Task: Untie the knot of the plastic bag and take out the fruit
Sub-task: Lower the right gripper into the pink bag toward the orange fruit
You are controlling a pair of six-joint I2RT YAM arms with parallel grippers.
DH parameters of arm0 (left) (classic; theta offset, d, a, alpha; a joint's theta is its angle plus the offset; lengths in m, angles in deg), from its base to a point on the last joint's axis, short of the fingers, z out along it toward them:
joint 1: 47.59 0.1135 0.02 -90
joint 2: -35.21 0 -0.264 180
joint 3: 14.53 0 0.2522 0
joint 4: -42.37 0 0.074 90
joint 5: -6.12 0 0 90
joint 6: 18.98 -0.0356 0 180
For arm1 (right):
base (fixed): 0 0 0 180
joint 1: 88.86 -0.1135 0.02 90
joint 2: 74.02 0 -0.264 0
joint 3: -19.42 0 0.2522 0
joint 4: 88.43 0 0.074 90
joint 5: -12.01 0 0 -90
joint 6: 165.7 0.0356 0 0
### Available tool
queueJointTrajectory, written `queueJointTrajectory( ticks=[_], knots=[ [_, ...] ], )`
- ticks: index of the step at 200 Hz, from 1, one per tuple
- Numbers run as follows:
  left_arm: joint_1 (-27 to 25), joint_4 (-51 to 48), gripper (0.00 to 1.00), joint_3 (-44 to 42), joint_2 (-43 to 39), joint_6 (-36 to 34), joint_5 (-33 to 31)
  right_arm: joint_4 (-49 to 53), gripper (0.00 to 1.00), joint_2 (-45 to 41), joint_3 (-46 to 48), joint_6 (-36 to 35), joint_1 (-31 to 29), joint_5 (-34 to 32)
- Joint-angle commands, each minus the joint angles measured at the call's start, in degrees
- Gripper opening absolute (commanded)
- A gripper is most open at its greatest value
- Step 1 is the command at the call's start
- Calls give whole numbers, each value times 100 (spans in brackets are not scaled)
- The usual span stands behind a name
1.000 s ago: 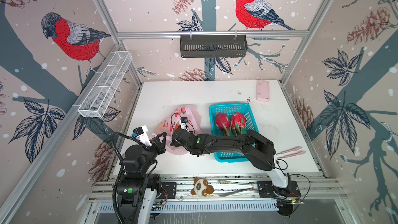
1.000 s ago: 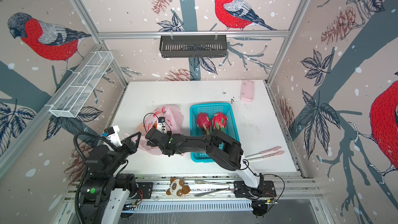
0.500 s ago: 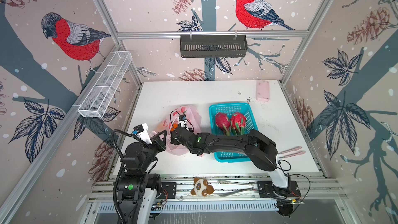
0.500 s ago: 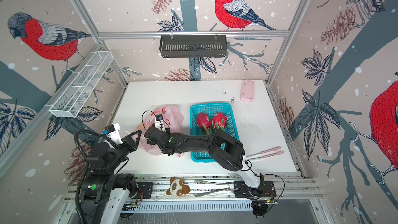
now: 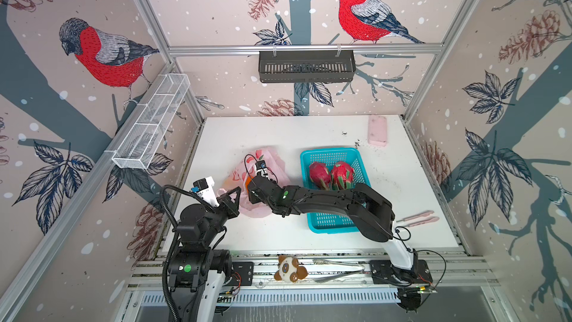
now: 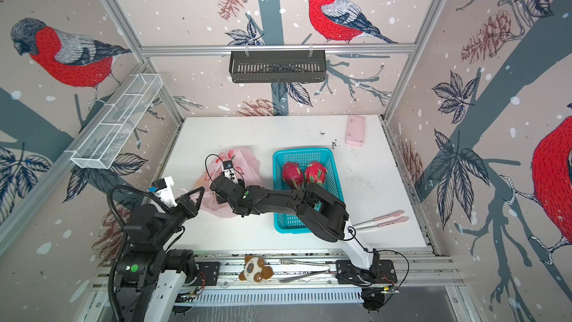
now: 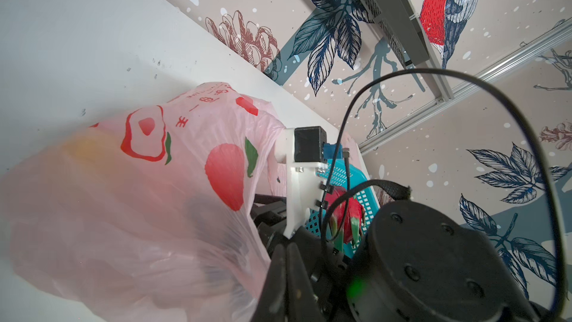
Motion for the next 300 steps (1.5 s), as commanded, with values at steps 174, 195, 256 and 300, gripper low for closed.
queueJointTrajectory(
  ticks=[174,195,256,300],
  knots=[
    [-13,381,0,-131,-29,8,443,-1302,80,834,-400,482,381,1382],
    [-21,422,0,-176,-42,23,482,-1204,81,936,-515,489,388,1421],
    [-66,598,0,-283,-29,89,582,-1353,86,995,-564,461,389,1645],
    [-101,660,0,-309,-28,90,634,-1576,88,956,-560,377,362,1711]
  ],
)
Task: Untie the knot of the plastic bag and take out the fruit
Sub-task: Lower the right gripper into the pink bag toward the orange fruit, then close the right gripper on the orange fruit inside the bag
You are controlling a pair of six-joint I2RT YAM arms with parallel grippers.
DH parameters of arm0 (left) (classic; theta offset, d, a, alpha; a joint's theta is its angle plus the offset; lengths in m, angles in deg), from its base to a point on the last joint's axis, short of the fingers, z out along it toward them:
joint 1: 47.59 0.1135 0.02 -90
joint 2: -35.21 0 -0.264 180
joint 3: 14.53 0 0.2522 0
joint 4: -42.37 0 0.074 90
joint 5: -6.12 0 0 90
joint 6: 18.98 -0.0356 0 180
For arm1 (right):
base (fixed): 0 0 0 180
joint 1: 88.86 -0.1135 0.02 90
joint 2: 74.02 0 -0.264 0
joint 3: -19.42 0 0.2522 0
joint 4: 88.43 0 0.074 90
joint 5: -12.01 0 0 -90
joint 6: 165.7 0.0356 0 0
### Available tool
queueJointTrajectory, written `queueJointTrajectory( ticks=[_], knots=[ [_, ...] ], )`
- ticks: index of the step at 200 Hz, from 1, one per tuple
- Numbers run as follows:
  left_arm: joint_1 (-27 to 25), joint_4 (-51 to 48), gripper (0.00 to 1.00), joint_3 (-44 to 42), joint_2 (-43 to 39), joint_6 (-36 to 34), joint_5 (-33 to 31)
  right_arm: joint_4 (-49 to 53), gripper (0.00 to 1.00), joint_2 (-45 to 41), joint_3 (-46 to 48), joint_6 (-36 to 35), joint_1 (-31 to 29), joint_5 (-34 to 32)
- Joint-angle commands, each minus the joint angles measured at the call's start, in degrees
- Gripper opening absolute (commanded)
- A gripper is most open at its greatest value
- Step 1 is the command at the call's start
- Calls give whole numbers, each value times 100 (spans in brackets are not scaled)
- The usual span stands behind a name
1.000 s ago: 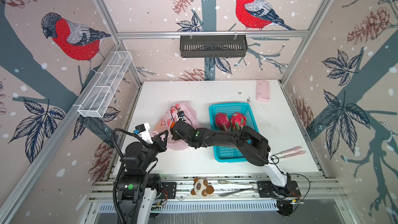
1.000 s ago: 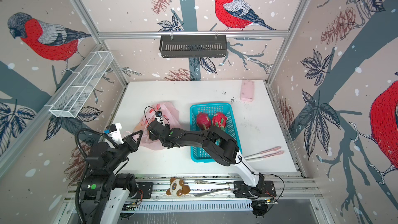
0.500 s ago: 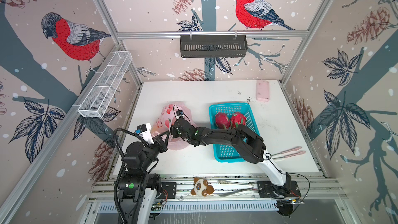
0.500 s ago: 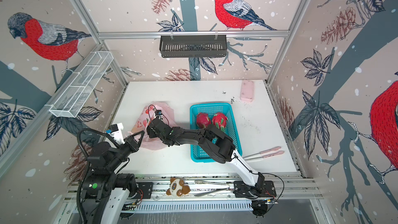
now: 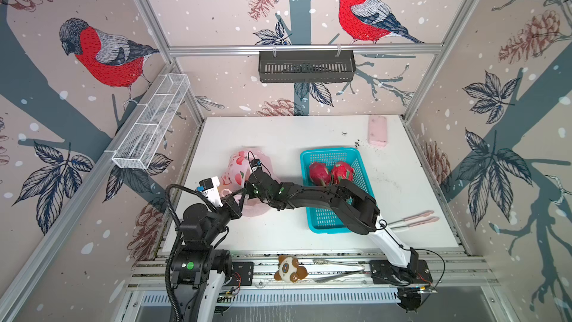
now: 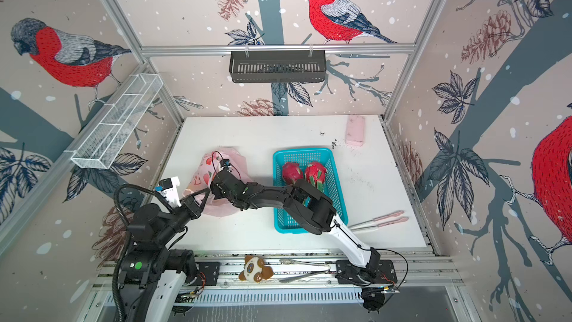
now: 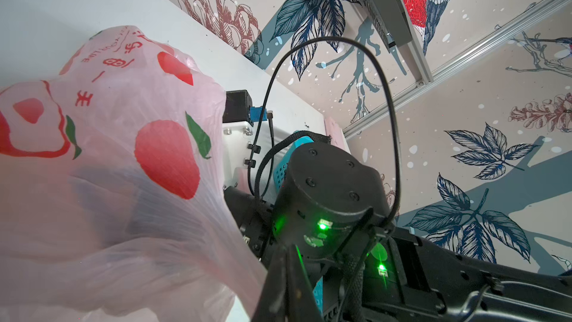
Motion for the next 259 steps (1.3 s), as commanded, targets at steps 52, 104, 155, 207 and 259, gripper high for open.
queueJointTrajectory(
  ticks=[52,104,155,207,259],
  knots=[
    [-64,415,0,-51,0,4,211,-385,90,248,-290,-29,8,179],
    [-92,472,0,-77,-3,5,267,-148,89,745,-881,48,8,125],
    [-97,511,0,-95,0,-3,299,122,81,957,-1105,171,17,-101],
    [-102,502,0,-89,-9,11,260,194,64,944,-1040,201,17,-148],
    [-97,501,0,-82,-9,5,185,71,48,662,-702,210,34,-180]
  ],
)
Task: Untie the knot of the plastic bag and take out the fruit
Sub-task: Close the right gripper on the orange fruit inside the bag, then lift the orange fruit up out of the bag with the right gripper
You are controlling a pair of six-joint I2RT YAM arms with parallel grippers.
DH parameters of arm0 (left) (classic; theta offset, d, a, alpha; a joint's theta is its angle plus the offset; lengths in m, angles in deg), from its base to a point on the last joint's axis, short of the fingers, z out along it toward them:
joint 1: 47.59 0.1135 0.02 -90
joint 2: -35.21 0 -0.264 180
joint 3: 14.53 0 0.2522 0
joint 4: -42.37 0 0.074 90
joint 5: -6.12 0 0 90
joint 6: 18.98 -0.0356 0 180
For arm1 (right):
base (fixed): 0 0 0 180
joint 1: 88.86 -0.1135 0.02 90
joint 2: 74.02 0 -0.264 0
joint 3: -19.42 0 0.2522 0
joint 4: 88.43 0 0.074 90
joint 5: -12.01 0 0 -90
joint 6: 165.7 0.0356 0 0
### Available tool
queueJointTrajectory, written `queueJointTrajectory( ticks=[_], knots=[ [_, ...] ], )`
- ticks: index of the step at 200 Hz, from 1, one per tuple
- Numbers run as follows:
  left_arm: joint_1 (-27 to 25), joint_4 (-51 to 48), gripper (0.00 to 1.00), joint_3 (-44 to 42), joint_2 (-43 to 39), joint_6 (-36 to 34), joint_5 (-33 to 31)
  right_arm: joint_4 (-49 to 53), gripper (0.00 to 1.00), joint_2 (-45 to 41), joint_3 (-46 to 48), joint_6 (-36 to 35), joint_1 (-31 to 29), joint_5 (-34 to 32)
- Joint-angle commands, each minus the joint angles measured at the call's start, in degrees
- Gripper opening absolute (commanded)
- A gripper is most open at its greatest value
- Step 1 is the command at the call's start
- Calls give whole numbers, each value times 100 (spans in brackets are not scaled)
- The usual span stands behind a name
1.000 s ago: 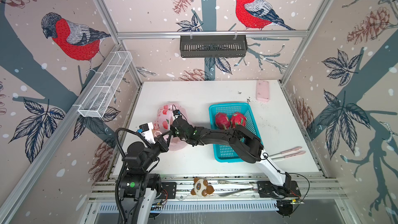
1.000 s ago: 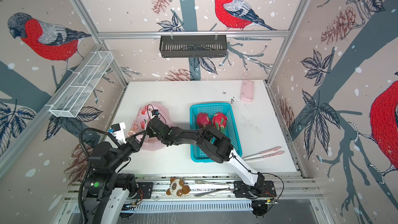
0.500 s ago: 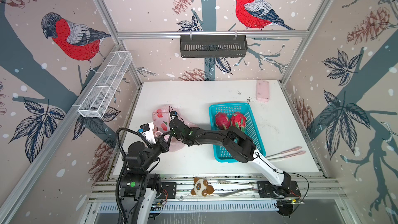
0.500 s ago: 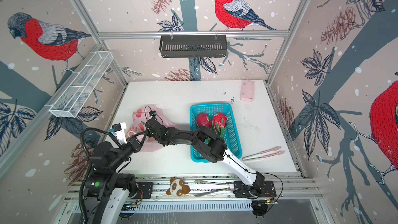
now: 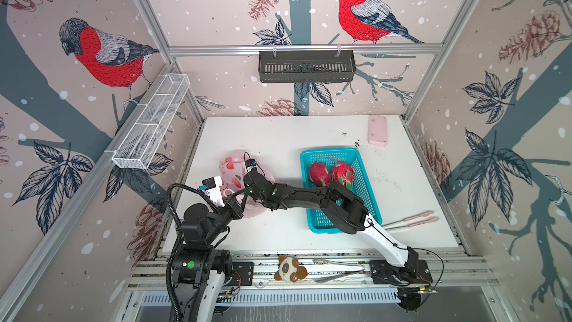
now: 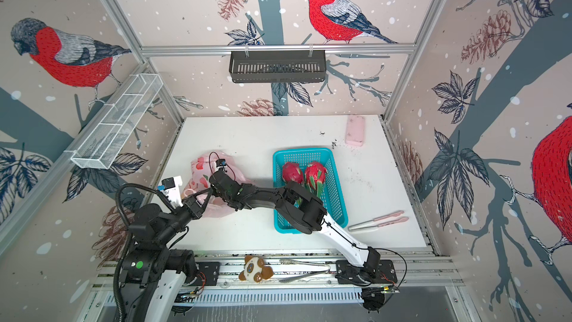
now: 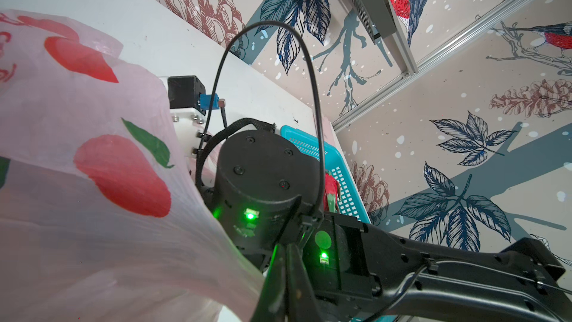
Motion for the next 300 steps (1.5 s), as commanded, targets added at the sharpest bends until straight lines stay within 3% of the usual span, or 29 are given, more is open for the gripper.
queueJointTrajectory(
  ticks=[1,30,93,300],
  knots=[
    [-7,285,0,8,-9,7,-21,324,48,-145,150,18,23,-126],
    [-13,318,0,35,34,-15,-78,164,39,-385,472,27,41,-225],
    [-8,519,0,37,219,-43,-88,-139,31,-979,1277,113,111,-462],
    [-7,751,0,-130,290,-124,-408,-414,26,-2673,2859,-61,182,-795]
  ],
)
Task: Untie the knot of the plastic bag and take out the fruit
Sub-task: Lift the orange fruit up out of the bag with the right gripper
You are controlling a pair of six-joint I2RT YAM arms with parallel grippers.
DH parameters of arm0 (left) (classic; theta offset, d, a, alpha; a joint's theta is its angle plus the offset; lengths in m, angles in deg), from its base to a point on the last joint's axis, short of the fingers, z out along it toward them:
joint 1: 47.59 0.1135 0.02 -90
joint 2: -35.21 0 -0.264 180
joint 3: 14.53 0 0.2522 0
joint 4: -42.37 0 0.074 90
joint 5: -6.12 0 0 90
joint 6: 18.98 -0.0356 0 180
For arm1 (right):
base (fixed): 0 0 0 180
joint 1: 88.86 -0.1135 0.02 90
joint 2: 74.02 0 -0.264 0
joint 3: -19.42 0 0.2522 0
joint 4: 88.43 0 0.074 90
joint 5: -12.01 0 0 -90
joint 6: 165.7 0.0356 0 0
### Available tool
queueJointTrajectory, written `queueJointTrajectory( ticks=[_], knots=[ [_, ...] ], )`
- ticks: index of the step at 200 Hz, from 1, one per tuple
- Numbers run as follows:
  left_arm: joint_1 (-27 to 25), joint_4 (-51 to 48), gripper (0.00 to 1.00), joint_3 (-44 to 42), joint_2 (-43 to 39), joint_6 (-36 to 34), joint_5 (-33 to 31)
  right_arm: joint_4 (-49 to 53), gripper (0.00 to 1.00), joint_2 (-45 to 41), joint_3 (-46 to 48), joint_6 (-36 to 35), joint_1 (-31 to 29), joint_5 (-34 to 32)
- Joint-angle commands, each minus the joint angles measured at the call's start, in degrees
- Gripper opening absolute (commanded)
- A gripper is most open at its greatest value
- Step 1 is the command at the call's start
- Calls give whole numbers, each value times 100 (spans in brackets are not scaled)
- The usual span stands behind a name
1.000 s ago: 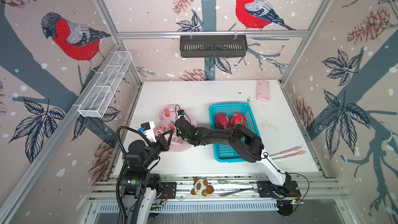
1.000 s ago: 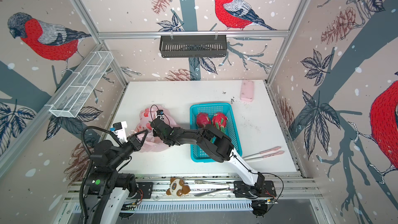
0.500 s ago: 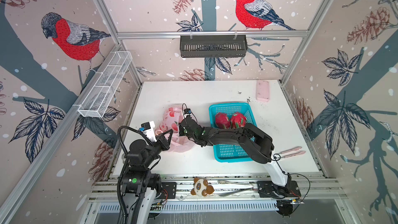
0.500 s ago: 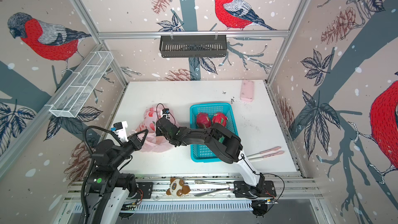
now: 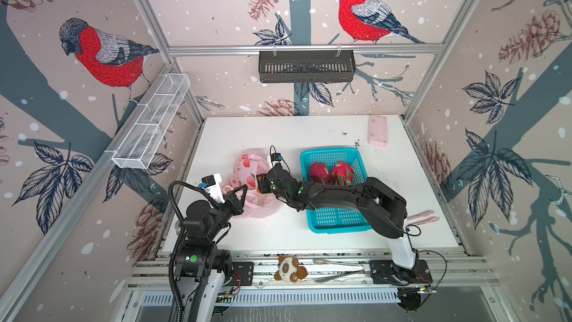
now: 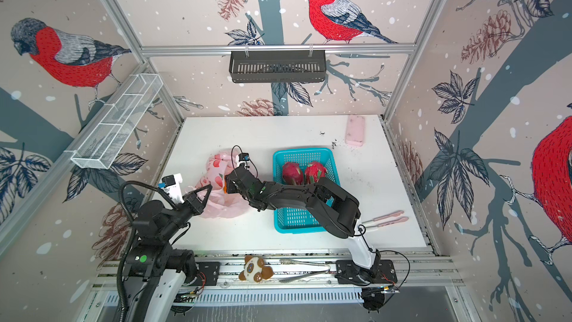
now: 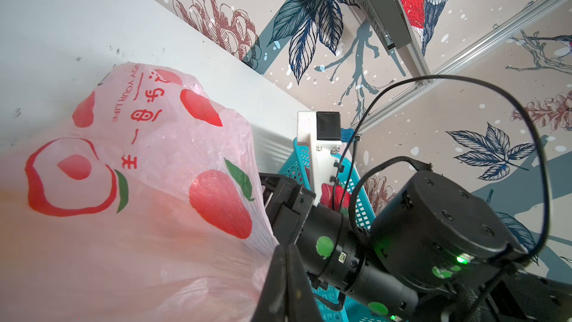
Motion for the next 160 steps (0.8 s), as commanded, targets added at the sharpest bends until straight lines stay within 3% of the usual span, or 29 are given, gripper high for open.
queueJointTrajectory(
  ticks=[1,102,160],
  knots=[
    [-7,326,0,34,8,-81,-68,-134,26,-184,93,-136,-6,-151],
    [-5,736,0,51,271,-175,-143,208,26,-973,528,-350,-85,-393],
    [-8,844,0,77,273,-130,-121,266,25,-945,508,-398,-112,-409]
  ],
)
